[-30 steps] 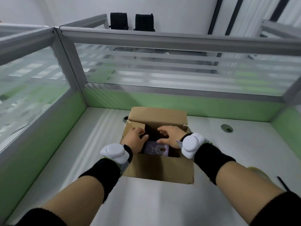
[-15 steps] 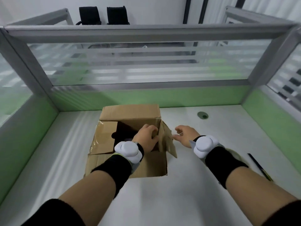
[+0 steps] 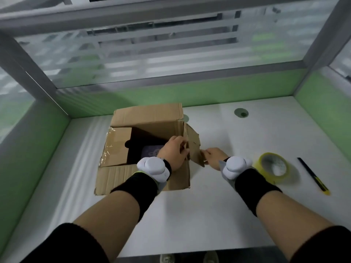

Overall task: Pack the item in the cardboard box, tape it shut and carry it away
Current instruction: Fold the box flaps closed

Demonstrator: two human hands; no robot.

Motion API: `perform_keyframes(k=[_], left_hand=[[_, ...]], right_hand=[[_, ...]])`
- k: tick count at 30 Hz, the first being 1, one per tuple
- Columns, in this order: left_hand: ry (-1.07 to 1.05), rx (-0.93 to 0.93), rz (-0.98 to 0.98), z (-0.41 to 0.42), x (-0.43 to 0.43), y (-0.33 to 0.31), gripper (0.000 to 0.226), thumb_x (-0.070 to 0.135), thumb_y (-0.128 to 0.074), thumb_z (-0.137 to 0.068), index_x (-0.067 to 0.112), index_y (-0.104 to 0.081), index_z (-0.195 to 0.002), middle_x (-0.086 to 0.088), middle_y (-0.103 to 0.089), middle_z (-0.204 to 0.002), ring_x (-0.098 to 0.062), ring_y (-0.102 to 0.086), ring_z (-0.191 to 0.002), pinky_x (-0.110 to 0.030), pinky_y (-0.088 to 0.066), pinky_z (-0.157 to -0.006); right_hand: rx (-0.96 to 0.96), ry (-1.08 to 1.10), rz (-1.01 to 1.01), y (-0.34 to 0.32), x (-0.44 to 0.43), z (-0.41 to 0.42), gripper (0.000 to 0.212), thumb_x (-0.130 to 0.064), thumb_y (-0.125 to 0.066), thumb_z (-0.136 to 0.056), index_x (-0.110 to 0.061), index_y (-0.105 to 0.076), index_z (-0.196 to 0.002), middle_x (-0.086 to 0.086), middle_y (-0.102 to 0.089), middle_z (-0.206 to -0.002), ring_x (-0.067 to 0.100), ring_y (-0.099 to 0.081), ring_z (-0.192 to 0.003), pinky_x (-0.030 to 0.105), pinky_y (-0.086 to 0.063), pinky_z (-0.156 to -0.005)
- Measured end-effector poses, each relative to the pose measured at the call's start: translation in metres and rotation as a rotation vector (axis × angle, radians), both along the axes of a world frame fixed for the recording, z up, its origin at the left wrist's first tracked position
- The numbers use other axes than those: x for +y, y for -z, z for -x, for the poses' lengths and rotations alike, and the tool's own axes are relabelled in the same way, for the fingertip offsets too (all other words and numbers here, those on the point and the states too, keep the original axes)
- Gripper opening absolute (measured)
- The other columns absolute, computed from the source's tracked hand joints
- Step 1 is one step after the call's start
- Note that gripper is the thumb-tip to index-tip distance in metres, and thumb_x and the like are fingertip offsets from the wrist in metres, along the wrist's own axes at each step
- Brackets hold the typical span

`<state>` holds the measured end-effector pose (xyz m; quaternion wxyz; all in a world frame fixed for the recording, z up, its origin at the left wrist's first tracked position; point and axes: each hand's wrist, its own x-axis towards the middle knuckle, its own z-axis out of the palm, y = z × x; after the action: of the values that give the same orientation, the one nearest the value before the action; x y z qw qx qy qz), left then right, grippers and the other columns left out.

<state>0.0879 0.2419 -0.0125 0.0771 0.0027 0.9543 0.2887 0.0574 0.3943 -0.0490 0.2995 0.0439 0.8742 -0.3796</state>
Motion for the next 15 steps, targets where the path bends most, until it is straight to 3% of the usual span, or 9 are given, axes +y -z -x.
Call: perform_keyframes(k=[2,4,7,9,12,15], left_hand=[[-0.008,-0.002,-0.012,0.000,0.001,0.000,0.031,0.024,-0.053,-0.090,0.014,-0.052,-0.120,-0.007,-0.051,-0.120,-0.025,-0.055,-0.104,-0.037,-0.047,-0.093],[-0.012,-0.006,-0.019,0.001,0.001,0.001,0.031,0.023,-0.052,-0.090,0.013,-0.052,-0.119,-0.008,-0.052,-0.120,-0.026,-0.056,-0.103,-0.038,-0.047,-0.093],[-0.018,-0.016,-0.023,0.002,0.001,0.001,0.029,0.023,-0.051,-0.091,0.011,-0.053,-0.118,-0.009,-0.052,-0.119,-0.027,-0.055,-0.102,-0.040,-0.047,-0.093],[-0.019,-0.023,-0.029,0.004,0.001,0.002,0.029,0.023,-0.051,-0.091,0.010,-0.053,-0.117,-0.011,-0.051,-0.118,-0.029,-0.055,-0.102,-0.040,-0.047,-0.093],[-0.019,-0.019,-0.034,0.005,0.001,0.000,0.029,0.023,-0.052,-0.090,0.011,-0.052,-0.117,-0.011,-0.051,-0.119,-0.029,-0.055,-0.104,-0.041,-0.046,-0.094],[-0.009,-0.019,-0.028,0.006,0.000,0.000,0.030,0.023,-0.051,-0.091,0.012,-0.051,-0.119,-0.010,-0.051,-0.121,-0.028,-0.054,-0.105,-0.041,-0.046,-0.095]], right_hand=[[-0.027,0.057,0.073,-0.001,-0.002,0.000,0.050,-0.028,-0.034,-0.100,0.016,-0.055,-0.113,0.031,-0.060,-0.119,0.044,-0.057,-0.111,0.038,-0.046,-0.090],[-0.048,0.128,0.157,-0.002,-0.002,0.000,0.047,-0.027,-0.038,-0.099,0.015,-0.057,-0.108,0.030,-0.061,-0.113,0.041,-0.060,-0.102,0.045,-0.047,-0.100],[-0.001,0.187,0.163,-0.007,0.003,0.000,0.039,-0.026,-0.044,-0.097,-0.003,-0.054,-0.066,0.014,-0.055,-0.073,0.029,-0.053,-0.083,0.044,-0.050,-0.096],[0.078,0.196,0.105,-0.015,0.009,0.001,0.045,-0.026,-0.047,-0.095,-0.011,-0.041,-0.053,0.005,-0.042,-0.060,0.024,-0.047,-0.073,0.035,-0.047,-0.080],[0.216,0.210,0.088,-0.031,0.016,0.003,0.037,-0.022,-0.048,-0.094,-0.002,-0.053,-0.064,0.010,-0.047,-0.068,0.020,-0.043,-0.068,0.026,-0.034,-0.067],[0.309,0.179,0.095,-0.048,0.010,0.006,0.024,-0.015,-0.046,-0.093,-0.004,-0.066,-0.084,0.011,-0.055,-0.083,0.022,-0.047,-0.078,0.025,-0.037,-0.066]])
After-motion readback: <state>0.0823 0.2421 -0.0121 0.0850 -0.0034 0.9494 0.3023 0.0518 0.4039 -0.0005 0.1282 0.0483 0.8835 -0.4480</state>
